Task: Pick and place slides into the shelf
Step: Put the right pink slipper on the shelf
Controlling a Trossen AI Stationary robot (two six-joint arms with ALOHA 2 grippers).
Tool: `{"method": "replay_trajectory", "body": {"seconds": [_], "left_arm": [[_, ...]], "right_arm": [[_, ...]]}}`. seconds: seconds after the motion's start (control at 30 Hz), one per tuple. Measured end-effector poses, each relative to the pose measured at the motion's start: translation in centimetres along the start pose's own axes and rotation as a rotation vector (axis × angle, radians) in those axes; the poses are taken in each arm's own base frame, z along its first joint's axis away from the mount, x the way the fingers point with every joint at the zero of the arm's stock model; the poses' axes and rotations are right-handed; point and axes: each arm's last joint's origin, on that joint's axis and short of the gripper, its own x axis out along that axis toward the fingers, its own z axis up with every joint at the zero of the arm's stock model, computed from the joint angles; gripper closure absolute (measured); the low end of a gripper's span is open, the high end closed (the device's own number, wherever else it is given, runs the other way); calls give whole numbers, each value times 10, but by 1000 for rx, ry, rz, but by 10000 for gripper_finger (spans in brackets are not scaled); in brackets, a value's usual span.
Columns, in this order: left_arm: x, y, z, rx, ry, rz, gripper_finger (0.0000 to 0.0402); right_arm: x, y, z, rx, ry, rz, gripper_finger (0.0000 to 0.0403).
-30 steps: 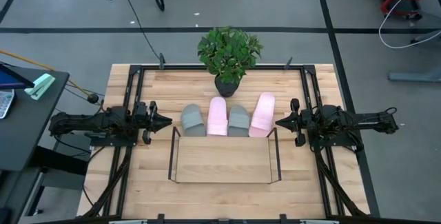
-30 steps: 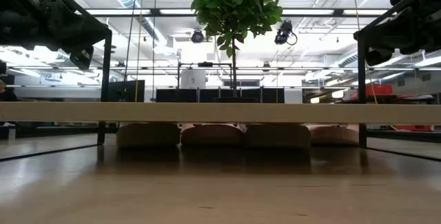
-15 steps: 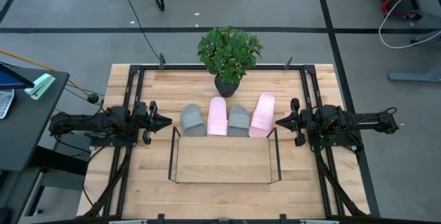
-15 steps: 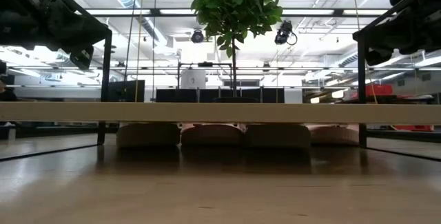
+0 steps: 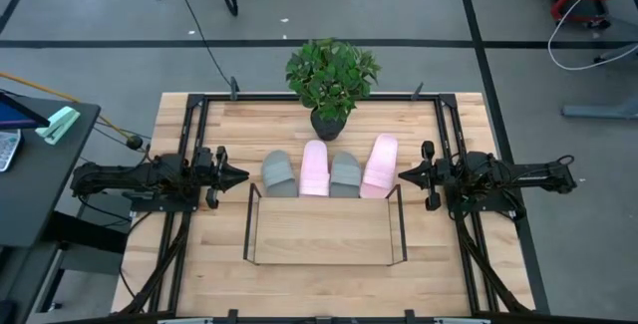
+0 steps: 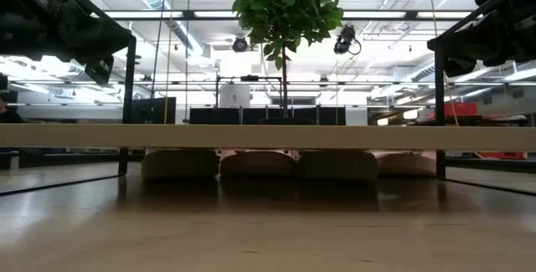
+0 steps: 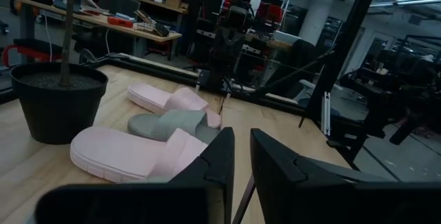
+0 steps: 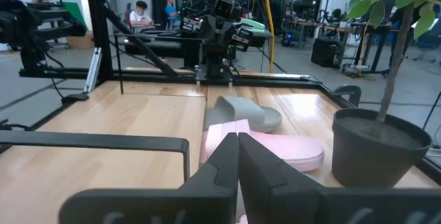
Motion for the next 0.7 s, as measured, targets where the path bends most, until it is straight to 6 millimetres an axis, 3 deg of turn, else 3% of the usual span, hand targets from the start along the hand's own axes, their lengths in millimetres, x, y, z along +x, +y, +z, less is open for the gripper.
{"method": "replay_trajectory", "body": {"seconds": [0.33,0.57,0.7], "left_arm": [[0,-1,6,-7,-67,-5,345],[-7,-1,34,-79,-414,170,361],[-11,0,43,-119,-503,280,370]], "right_arm": [[0,-1,1,33,-8,-30,389],[-1,-3,16,597,-190,-53,389],[-5,-7,31,739,-349,-89,389]]}}
